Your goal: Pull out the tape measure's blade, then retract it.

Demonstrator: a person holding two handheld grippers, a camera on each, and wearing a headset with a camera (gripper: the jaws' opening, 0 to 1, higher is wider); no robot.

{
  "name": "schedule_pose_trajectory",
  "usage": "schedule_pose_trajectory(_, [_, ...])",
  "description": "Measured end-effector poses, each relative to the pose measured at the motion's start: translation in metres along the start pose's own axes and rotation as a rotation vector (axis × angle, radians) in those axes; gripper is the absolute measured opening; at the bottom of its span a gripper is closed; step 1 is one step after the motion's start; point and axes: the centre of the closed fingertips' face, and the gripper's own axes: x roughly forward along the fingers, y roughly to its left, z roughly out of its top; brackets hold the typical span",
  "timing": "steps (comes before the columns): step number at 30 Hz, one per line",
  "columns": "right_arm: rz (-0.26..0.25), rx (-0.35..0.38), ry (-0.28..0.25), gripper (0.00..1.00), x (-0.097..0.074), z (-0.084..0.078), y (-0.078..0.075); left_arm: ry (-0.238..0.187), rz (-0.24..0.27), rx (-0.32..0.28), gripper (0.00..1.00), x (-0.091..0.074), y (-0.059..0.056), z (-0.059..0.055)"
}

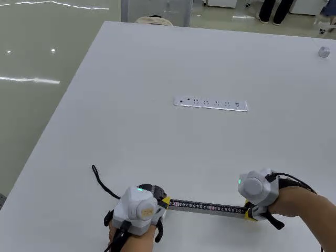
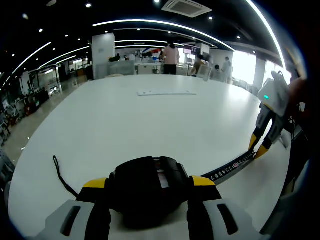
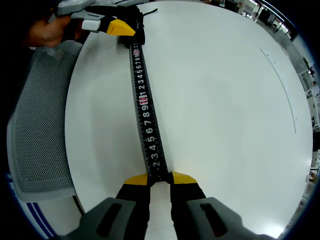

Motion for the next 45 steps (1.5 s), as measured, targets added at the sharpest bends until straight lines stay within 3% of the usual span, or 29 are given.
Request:
schedule_pose_trajectory(10, [-0.013,0.006,0.002,0.14,-0.001,0.0,0.001,0.001,-0.012,-0.011,0.58,0.0,0.0,0.0])
schedule_pose_trajectory(17, [-0.014,0.03,-0.036,0.14,-0.001,0.002,0.001,-0.001,-0.016,-0.01,0.58,0.0,0.0,0.0])
schedule_pose_trajectory(45, [-0.001,0.027,-0.049,0.14,0.001,0.013,0.004,0.002,-0.029,-0.018,0.58,0.001,0.001,0.001])
